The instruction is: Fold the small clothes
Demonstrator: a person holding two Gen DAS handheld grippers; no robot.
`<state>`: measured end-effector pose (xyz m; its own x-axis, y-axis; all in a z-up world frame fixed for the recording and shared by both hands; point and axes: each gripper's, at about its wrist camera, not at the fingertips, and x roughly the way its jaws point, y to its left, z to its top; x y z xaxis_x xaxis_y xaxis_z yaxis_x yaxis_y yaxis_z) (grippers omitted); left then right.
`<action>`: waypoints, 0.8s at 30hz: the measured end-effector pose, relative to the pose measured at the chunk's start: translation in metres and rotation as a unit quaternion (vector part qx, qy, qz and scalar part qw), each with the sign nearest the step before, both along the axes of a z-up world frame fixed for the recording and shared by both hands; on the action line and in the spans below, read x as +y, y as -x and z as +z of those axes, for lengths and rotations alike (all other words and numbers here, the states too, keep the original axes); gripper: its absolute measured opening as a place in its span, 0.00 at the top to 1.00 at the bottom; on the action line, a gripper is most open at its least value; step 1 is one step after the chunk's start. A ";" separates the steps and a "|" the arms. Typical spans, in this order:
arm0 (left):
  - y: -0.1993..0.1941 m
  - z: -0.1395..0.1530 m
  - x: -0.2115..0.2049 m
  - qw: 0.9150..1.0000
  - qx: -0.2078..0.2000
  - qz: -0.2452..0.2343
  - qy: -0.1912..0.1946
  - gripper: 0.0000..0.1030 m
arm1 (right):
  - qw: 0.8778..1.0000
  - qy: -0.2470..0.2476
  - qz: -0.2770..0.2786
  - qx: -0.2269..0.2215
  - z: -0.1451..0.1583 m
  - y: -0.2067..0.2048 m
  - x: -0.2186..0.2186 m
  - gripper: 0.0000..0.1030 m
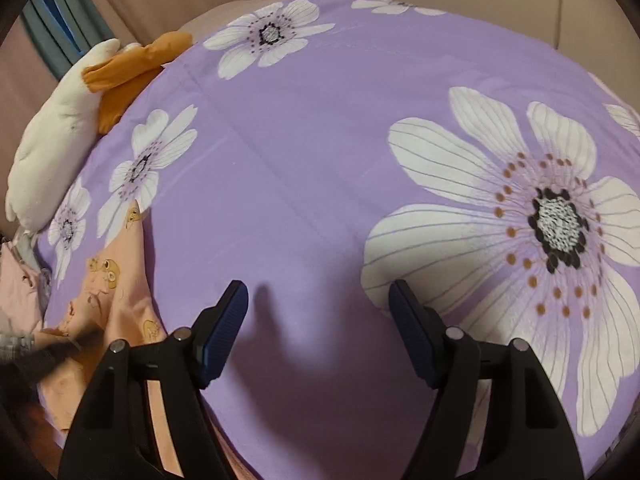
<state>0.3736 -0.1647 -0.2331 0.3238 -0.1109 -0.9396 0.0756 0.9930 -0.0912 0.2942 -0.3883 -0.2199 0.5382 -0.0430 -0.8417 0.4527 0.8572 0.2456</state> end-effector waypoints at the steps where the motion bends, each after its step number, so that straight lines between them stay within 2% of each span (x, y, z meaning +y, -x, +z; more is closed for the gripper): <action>1: 0.008 0.005 0.005 1.000 -0.009 0.002 -0.008 0.84 | 1.000 -0.003 0.000 -0.001 0.000 -0.001 0.002 0.27; 3: 0.029 0.026 0.020 0.999 -0.026 0.004 -0.039 0.69 | 1.000 -0.001 0.010 0.002 0.000 -0.005 0.011 0.26; 5: 0.055 0.047 0.043 0.995 -0.070 0.023 -0.063 0.44 | 0.999 0.013 0.028 0.010 -0.003 -0.011 0.024 0.24; 7: 0.077 0.061 0.075 0.988 -0.114 0.066 -0.080 0.32 | 0.997 0.053 0.044 0.021 -0.005 -0.015 0.041 0.24; 9: 0.098 0.065 0.115 0.971 -0.151 0.151 -0.109 0.32 | 0.996 0.070 0.056 0.028 -0.006 -0.019 0.045 0.24; 11: 0.112 0.058 0.153 0.950 -0.155 0.237 -0.127 0.32 | 0.996 0.065 0.059 0.027 -0.005 -0.019 0.042 0.24; 12: 0.119 0.054 0.167 0.945 -0.162 0.253 -0.128 0.32 | 0.996 0.060 0.054 0.025 -0.006 -0.019 0.042 0.24; 14: 0.125 0.038 0.187 0.944 -0.170 0.258 -0.114 0.32 | 0.997 0.058 0.050 0.025 -0.007 -0.020 0.041 0.24; 16: 0.123 0.023 0.197 0.949 -0.146 0.255 -0.116 0.32 | 0.996 0.065 0.050 0.027 -0.007 -0.019 0.044 0.24; 18: 0.115 0.017 0.187 0.956 -0.147 0.216 -0.130 0.32 | 0.996 0.072 0.053 0.030 -0.007 -0.016 0.047 0.24; 19: 0.110 0.014 0.179 0.959 -0.156 0.190 -0.143 0.32 | 0.995 0.076 0.055 0.031 -0.007 -0.016 0.049 0.23; 21: 0.100 0.005 0.161 0.960 -0.146 0.156 -0.180 0.32 | 0.994 0.089 0.062 0.034 -0.008 -0.014 0.053 0.23; 22: 0.092 -0.001 0.153 0.959 -0.140 0.146 -0.199 0.32 | 0.993 0.093 0.063 0.036 -0.008 -0.016 0.054 0.23; 24: 0.071 -0.012 0.144 0.951 -0.124 0.161 -0.234 0.32 | 0.992 0.100 0.064 0.040 -0.009 -0.017 0.055 0.23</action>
